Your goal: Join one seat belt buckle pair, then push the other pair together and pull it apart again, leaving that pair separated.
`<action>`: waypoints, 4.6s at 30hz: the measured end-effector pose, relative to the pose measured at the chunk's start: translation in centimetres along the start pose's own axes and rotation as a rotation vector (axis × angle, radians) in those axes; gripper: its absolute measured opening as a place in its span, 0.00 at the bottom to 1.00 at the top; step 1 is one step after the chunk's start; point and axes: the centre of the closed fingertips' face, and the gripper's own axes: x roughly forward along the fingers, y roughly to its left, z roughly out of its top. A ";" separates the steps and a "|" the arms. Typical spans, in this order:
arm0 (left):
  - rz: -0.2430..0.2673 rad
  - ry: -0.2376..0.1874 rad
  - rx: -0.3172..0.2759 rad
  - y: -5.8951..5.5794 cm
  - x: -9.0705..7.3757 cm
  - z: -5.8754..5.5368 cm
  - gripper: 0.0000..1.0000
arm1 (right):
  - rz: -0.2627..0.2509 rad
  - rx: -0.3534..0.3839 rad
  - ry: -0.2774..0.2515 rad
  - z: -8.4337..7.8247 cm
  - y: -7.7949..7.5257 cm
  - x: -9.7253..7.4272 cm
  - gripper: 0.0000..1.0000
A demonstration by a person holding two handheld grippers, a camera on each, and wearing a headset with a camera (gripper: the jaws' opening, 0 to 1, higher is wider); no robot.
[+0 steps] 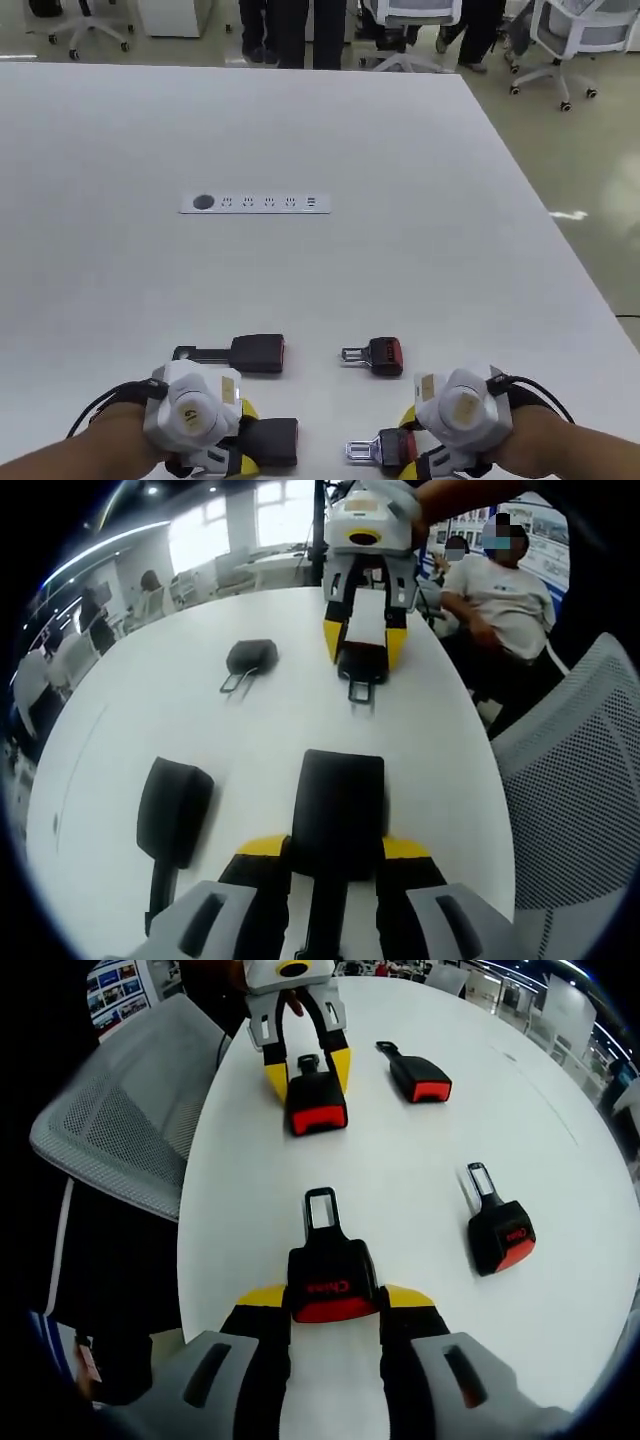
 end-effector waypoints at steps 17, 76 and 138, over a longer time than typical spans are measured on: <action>-0.014 0.010 0.018 -0.2 -0.2 0.2 0.34 | -0.005 0.012 -0.085 3.5 -0.2 1.6 0.33; -0.033 0.036 0.022 -0.4 -0.3 0.0 0.32 | 0.001 -0.022 -0.172 8.8 0.8 4.6 0.31; -0.110 -0.154 0.024 -0.5 -0.8 0.5 0.32 | -0.007 0.009 -0.359 9.0 1.4 3.6 0.30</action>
